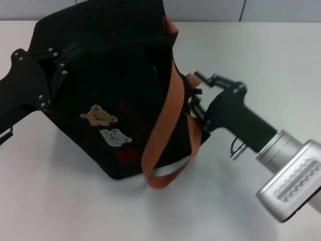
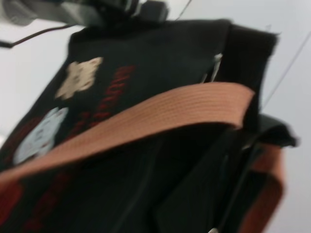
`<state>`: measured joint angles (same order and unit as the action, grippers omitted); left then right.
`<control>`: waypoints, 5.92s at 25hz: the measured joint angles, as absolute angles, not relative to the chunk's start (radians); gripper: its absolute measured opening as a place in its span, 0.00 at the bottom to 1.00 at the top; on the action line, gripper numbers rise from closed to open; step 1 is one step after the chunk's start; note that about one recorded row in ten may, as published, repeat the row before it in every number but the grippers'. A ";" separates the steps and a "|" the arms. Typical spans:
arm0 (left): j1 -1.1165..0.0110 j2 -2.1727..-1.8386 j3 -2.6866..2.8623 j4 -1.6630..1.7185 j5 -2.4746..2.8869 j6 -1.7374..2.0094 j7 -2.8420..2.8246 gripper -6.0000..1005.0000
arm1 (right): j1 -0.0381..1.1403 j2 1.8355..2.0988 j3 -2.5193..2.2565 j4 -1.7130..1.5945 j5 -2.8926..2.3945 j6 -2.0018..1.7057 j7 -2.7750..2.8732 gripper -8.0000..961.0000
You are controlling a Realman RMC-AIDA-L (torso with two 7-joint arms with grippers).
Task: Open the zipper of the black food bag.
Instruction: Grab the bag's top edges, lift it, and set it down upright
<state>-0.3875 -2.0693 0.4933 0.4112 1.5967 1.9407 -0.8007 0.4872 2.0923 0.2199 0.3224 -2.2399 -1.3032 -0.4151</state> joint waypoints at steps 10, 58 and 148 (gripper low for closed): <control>-0.404 -2.069 0.510 0.402 1.597 1.930 -0.801 0.03 | 0.466 2.092 0.397 0.378 -2.236 -1.338 -0.400 0.37; -0.402 -2.071 0.550 0.365 1.597 1.903 -0.801 0.03 | 0.615 2.088 -0.094 -0.114 -2.187 -1.468 0.041 0.64; -0.425 -2.072 0.600 0.327 1.596 1.896 -0.776 0.03 | 0.493 2.082 0.257 0.310 -2.256 -1.326 -0.566 0.63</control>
<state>-0.4250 -2.0724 0.5998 0.3267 1.5965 1.8956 -0.7761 0.4930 2.0816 0.2571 0.3100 -2.2564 -1.3256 -0.5662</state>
